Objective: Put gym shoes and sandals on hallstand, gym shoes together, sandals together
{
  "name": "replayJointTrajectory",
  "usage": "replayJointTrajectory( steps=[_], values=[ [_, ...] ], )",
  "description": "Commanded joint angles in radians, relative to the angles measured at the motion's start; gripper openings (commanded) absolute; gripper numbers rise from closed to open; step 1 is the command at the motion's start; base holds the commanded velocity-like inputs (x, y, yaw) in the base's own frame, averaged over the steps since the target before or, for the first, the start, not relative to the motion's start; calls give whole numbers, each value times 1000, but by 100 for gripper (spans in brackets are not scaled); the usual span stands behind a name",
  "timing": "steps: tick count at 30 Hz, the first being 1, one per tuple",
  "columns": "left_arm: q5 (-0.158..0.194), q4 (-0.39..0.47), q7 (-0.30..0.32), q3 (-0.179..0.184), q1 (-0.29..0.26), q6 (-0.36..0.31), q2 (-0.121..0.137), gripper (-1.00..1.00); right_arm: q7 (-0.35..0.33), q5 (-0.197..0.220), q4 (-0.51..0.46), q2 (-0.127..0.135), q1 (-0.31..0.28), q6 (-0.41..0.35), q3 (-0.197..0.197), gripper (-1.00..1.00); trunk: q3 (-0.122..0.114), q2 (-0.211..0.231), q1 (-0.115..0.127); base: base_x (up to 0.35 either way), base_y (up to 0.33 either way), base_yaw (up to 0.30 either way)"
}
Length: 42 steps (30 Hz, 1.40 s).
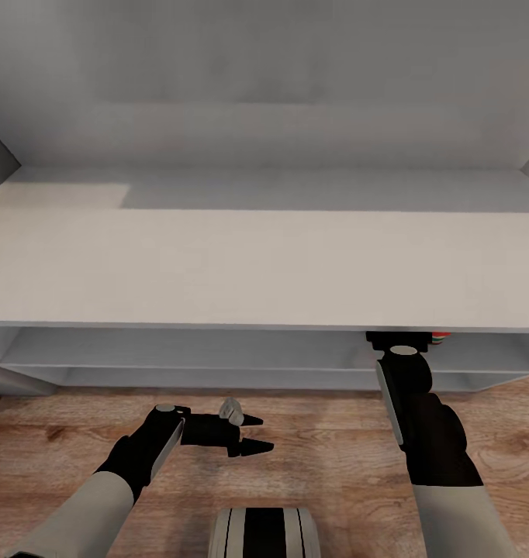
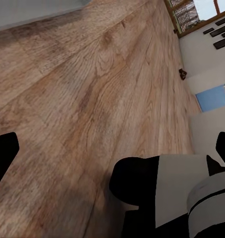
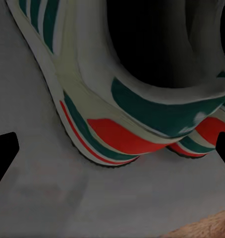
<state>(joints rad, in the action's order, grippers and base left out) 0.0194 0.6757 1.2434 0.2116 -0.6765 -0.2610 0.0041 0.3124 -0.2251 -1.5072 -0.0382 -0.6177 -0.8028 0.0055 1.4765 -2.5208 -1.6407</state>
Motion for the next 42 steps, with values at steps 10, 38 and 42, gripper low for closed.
replayJointTrajectory(
  steps=[10,38,42],
  values=[
    [2,1,3,2,-1,-11,0,100,2,-2,-1,0,-1,-6,1,100,1,0,0,0,0,0],
    [2,1,4,3,0,-11,0,100,1,-2,-1,1,-1,-6,-1,100,1,0,0,-62,0,0],
    [2,1,3,3,0,-11,0,100,1,-2,-1,1,-1,-6,-1,100,1,0,0,-310,0,0]
  ],
)
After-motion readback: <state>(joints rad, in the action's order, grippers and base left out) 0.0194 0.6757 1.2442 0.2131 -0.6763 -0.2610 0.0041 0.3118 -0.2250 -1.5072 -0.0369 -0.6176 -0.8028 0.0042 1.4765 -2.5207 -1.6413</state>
